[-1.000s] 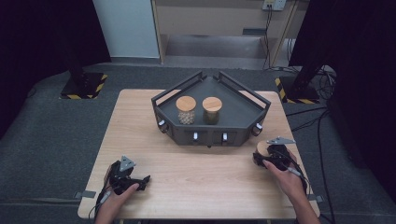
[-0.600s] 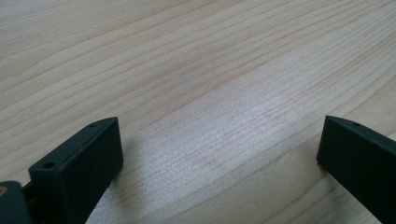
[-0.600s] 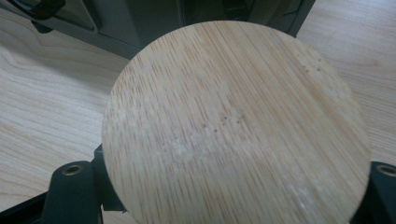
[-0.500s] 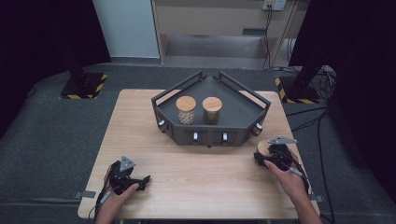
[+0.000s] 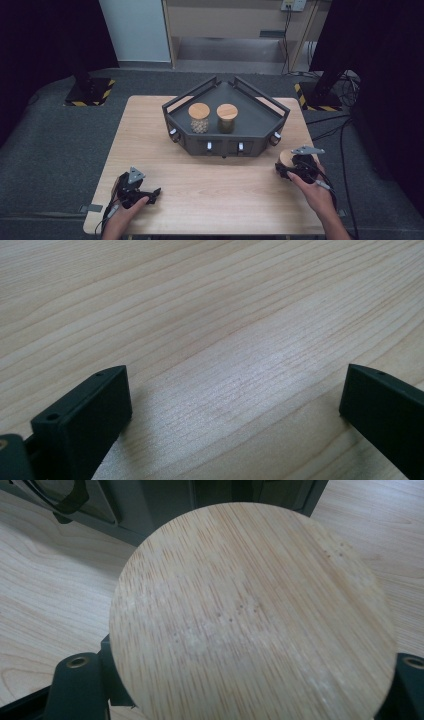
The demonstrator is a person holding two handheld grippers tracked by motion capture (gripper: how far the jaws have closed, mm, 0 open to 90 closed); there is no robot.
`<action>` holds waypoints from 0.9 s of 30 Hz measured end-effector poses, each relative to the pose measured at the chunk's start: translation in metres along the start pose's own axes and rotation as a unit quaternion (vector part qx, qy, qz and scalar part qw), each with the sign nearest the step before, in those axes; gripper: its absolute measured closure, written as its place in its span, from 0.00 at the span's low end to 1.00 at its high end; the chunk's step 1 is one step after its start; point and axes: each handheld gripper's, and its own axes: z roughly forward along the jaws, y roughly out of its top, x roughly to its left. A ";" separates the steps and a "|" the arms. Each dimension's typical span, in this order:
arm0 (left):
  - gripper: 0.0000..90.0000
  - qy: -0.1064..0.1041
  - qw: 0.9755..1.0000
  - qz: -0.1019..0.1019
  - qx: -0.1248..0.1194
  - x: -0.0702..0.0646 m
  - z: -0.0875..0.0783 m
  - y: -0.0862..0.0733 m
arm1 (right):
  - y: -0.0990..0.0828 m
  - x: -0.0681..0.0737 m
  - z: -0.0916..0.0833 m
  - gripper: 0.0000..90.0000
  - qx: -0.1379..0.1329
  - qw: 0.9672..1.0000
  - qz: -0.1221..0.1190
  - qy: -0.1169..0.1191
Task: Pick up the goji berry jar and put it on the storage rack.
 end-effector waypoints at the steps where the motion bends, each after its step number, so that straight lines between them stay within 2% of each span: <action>1: 0.00 0.000 1.000 0.000 0.000 0.000 0.000 0.000 | 0.000 0.000 -0.001 0.29 0.000 1.000 -0.001 0.000; 27: 0.00 0.000 1.000 0.000 0.000 0.000 0.000 0.000 | 0.010 0.003 -0.015 0.29 0.007 1.000 -0.019 0.001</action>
